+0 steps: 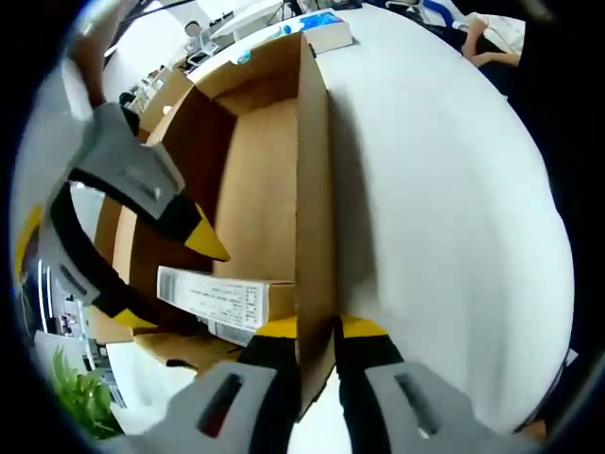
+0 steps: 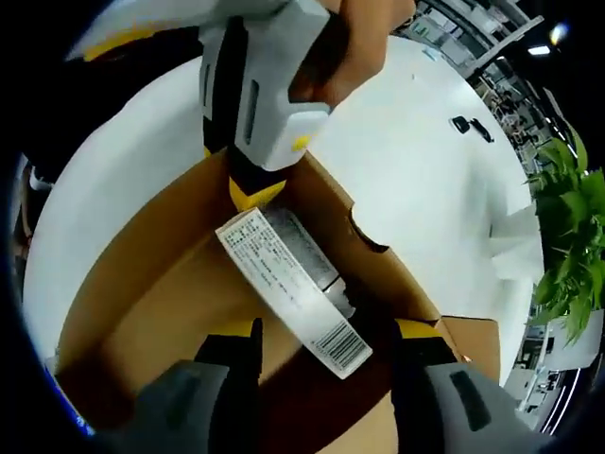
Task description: Operate the shoe box by opening the lid, removing the specified soft item, and placing it in the target area until the item is outside and the box remains undamaged.
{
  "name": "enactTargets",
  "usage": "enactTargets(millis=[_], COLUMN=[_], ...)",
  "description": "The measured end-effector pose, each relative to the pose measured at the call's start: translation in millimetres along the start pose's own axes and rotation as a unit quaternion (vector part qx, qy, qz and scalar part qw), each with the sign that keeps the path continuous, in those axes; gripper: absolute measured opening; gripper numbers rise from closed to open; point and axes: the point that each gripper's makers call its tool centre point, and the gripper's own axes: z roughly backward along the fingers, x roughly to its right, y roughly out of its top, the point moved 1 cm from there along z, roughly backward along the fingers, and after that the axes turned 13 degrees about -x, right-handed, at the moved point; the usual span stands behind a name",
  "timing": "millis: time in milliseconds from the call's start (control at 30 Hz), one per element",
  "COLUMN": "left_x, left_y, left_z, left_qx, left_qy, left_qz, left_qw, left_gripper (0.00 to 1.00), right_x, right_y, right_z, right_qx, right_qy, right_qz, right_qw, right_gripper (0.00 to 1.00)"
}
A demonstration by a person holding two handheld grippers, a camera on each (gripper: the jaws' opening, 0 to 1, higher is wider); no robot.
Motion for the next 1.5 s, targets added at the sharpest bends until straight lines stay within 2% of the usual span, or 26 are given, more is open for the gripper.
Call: enactTargets(millis=[300,433,733,1267,1400,1500], left_x=[-2.4,-3.4,-4.9,-5.6,-5.3,-5.6], left_y=[-1.1,-1.6,-2.7,-3.3,-3.2,-3.2], left_z=[-1,-1,-1,-1,-1,-1], left_qx=[-0.001,-0.001,-0.001,-0.002,-0.002,-0.003], left_qy=[0.001,0.001,0.001,0.003,0.003,0.002], left_qz=[-0.001,-0.001,-0.001,-0.002,-0.003,-0.002], left_qw=[1.0000,1.0000,1.0000,1.0000,1.0000,1.0000], left_gripper=[0.11,0.11,0.11,0.11,0.11,0.11], right_x=[-2,-3,-9,-40,-50,-55], right_y=[-1.1,-1.4,-4.8,-26.7,-32.9,-34.2], right_z=[-4,-6,-6,5,8,9], right_qx=[-0.009,-0.014,-0.031,-0.045,-0.048,-0.045], right_qy=[0.009,0.015,0.023,0.048,0.054,0.053], right_qz=[0.016,0.021,0.037,0.019,-0.023,-0.024], right_qw=[0.9998,0.9996,0.9986,0.9977,0.9971,0.9973], right_gripper=[0.50,0.39,0.34,0.24,0.22,0.22])
